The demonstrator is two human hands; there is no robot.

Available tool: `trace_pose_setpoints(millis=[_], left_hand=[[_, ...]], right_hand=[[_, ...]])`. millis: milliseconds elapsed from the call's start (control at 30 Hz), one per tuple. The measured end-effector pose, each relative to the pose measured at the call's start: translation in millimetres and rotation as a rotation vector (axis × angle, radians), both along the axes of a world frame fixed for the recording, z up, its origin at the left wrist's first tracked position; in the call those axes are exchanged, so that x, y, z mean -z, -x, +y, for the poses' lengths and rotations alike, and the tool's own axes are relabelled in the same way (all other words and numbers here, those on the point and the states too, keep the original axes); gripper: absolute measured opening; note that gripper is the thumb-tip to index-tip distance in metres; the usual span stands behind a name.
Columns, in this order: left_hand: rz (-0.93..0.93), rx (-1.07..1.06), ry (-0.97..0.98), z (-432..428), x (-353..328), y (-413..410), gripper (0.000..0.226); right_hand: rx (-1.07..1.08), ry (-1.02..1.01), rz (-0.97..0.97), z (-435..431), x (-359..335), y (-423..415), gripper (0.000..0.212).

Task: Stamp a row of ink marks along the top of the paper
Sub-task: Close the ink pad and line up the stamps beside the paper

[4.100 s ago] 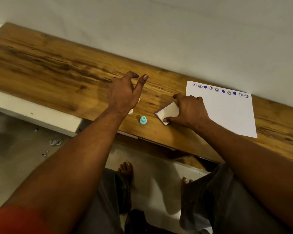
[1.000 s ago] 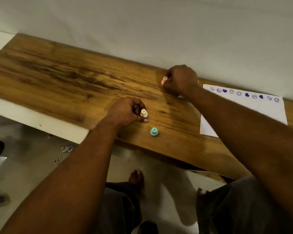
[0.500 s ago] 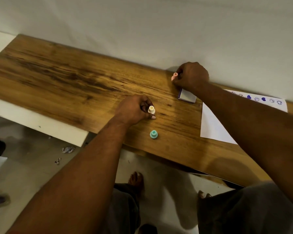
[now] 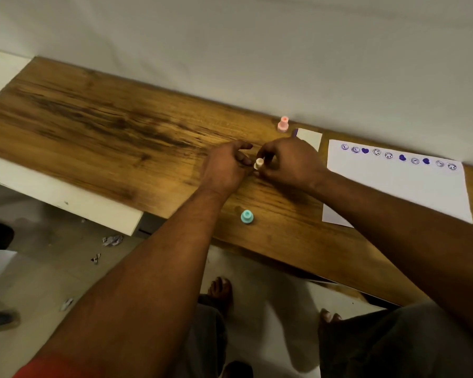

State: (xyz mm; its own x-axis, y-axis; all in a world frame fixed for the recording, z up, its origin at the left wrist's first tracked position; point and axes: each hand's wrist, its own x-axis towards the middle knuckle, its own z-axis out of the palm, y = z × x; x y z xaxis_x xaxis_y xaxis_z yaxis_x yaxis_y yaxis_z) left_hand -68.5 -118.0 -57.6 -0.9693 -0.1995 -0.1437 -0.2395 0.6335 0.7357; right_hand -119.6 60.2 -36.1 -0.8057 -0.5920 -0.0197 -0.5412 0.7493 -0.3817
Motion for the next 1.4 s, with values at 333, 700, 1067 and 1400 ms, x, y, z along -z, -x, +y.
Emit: trace_pose_setpoints(millis=[333,700,1067,1400], left_hand=[[-0.037,-0.009,0.021,-8,-1,-1,0.057],[-0.077,0.017,0.061,-15,0,-5,0.055],[-0.066,-0.012,0.050,-21,-1,-13,0.048],[-0.068,-0.009,0.088,-22,2,-11,0.052]], right_hand=[[0.355,-0.059,0.082,3,4,49,0.033],[0.361,-0.099,0.122,7,-6,52,0.044],[-0.355,-0.056,-0.059,5,-20,-71,0.054],[0.153,-0.059,0.036,2,-2,4,0.035]])
